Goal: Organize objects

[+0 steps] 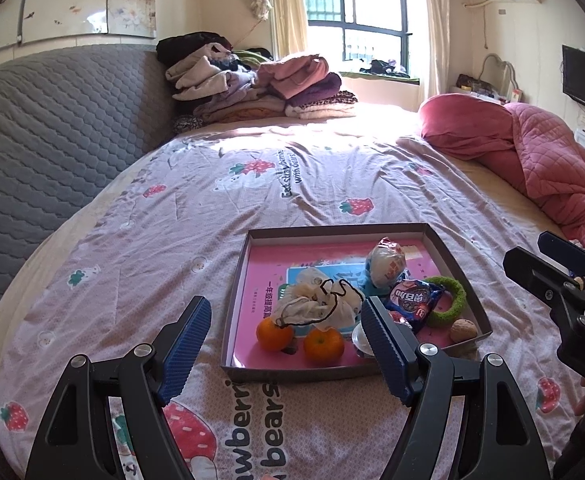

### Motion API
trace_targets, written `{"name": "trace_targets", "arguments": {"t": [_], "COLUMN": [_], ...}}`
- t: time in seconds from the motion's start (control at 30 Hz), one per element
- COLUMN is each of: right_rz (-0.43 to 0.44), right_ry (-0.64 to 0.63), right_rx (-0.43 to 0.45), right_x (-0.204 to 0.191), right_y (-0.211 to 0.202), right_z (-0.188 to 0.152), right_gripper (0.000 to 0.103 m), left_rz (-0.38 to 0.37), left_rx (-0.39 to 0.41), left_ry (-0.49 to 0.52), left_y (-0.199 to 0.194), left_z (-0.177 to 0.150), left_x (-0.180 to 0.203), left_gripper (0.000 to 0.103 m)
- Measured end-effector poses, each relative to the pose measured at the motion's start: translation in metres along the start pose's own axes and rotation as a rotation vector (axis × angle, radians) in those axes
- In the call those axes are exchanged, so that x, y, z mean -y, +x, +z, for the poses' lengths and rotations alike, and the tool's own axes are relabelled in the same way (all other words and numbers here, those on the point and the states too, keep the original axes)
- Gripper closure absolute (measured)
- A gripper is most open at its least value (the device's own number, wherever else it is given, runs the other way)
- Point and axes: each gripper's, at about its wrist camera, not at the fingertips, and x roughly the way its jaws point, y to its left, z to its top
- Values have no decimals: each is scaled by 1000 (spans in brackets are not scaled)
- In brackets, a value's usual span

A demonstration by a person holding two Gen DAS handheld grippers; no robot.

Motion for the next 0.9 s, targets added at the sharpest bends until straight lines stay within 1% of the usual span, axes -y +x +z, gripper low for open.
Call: {"name": "trace_targets", "arguments": {"t": [0.33, 0.63, 0.9], "right_rz": [5, 11, 10], "right_ry": [15, 12, 10], "right_rx": [6, 4, -9], "right_x": [0, -3, -4], "right_y": [-11, -13, -14], "right_z": [-10, -16, -23], "right_gripper": [33, 33, 33], "left_rz": [9, 17, 11], "left_rx": [-6, -12, -25], "left_ry": [-3, -17, -7], "left_y": [-8, -11, -10], "left_z": [-11, -20, -28], "left_x": [-2, -7, -5], "left_gripper": [25, 25, 25]}}
